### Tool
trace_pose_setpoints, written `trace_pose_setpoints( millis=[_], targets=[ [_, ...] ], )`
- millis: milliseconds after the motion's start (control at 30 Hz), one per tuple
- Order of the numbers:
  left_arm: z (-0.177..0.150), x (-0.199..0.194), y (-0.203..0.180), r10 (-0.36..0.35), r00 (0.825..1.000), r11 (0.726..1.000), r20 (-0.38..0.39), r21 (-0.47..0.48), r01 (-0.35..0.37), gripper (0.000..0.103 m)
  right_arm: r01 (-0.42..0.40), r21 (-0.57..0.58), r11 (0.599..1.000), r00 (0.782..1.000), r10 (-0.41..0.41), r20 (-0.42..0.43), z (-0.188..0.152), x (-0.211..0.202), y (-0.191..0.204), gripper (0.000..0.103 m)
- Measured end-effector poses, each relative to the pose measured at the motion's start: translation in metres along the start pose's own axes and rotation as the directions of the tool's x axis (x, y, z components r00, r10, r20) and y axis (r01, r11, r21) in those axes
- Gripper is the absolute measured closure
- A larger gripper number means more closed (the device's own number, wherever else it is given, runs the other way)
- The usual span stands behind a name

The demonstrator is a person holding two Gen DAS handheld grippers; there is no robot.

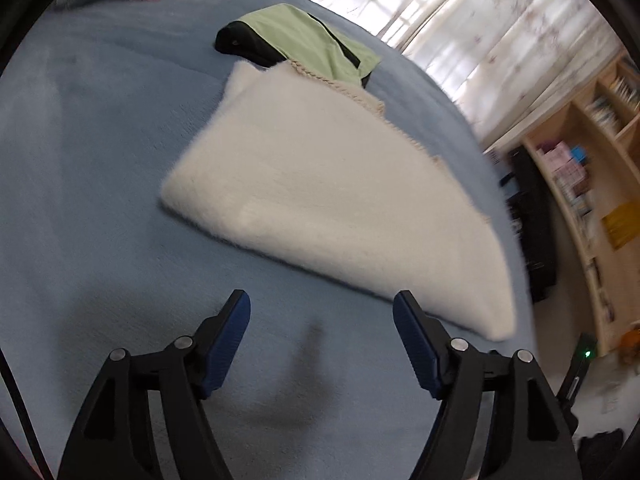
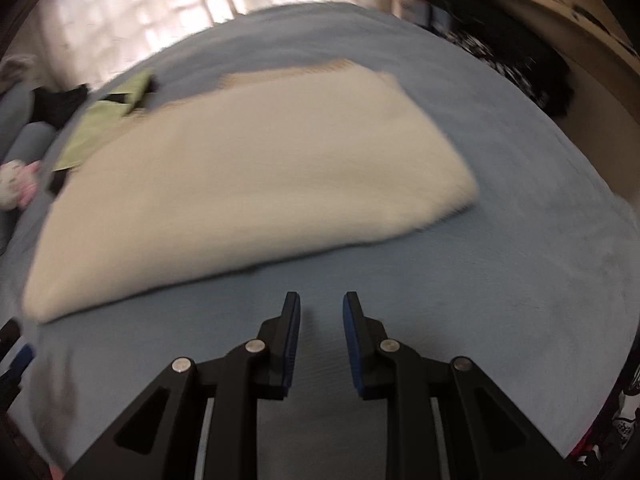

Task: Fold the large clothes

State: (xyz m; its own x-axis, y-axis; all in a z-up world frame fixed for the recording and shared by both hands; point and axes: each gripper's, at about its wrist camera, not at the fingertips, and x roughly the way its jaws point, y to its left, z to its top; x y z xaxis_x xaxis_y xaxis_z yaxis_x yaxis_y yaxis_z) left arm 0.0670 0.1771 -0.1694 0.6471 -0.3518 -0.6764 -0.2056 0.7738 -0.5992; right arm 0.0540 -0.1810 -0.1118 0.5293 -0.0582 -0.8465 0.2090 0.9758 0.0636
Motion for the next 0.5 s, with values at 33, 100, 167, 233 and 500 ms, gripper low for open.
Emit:
trace_pose_setpoints(
  millis=[33,100,167,233,500],
  targets=[
    [-0.001,0.003,0.004,-0.018,1.000,1.000,-0.006,-0.015,0.018,0.031,-0.015,-0.016,1.000,1.000,0.015,0.011,0.000,-0.005,0.006,0.076],
    [-0.001,0.011,0.007,-0.036,0.999,0.999,-0.013,-0.033,0.035,0.031,-0.031,-0.042,0.999,0.999,0.033,0.040,0.002,-0.013,0.016,0.070],
    [-0.001,0.024,0.012,-0.043,0.999,0.998,-0.025,-0.051,0.042,0.031,-0.049,-0.062,0.997,0.997,0.053,0.063,0.004,-0.016,0.026,0.069],
    [0.000,0.036,0.015,-0.050,0.998,0.996,-0.038,-0.070,0.048,0.031,-0.067,-0.070,0.995,0.994,0.072,0.077,0.006,-0.015,0.033,0.069],
    [0.038,0.084,0.018,-0.051,0.997,0.990,0.056,-0.128,0.058,0.031,-0.103,-0.147,0.984,0.981,0.125,0.147,0.029,0.006,0.066,0.069]
  ],
)
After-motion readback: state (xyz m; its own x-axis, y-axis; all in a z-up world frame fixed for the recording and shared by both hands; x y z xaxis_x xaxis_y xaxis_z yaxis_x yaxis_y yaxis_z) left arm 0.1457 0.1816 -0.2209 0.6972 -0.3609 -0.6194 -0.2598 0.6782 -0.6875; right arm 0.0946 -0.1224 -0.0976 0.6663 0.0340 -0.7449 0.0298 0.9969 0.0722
